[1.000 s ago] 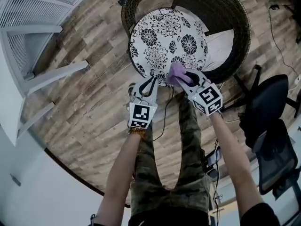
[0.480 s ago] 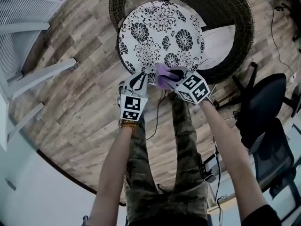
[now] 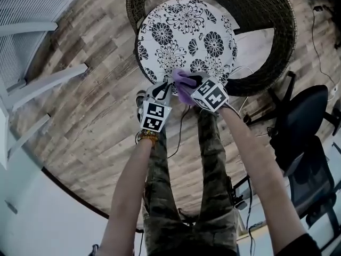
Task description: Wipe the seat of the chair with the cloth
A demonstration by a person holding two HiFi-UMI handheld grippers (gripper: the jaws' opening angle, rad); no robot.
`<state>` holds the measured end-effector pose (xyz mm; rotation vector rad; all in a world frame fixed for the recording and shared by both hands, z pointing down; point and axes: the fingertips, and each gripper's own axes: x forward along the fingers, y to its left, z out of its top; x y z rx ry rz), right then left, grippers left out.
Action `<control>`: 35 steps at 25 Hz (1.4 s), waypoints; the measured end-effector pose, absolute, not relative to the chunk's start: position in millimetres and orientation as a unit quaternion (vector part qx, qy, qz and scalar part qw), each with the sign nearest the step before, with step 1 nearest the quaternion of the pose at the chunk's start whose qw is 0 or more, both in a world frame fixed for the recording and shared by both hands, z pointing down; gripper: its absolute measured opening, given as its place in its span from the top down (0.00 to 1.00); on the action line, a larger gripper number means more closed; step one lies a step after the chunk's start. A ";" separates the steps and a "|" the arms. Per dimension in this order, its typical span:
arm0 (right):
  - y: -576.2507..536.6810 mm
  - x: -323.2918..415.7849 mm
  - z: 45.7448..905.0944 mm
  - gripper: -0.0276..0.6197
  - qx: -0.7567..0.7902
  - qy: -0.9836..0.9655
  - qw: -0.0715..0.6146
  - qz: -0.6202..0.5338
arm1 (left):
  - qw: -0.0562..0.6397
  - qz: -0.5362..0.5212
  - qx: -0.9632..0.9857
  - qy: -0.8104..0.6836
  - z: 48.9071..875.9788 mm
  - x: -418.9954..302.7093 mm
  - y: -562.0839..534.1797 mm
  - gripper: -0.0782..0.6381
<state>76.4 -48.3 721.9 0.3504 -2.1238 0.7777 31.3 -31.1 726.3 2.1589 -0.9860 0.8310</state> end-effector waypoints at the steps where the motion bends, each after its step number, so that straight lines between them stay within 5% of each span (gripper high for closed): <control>1: -47.8 74.7 724.1 0.82 0.138 -0.845 0.417 0.306 | 0.312 0.317 0.814 -0.373 729.9 30.8 -29.6 0.85; 35: -103.4 174.8 737.5 0.79 0.101 -0.773 0.593 0.199 | 0.379 0.304 0.788 -0.378 735.3 24.6 -35.6 0.85</control>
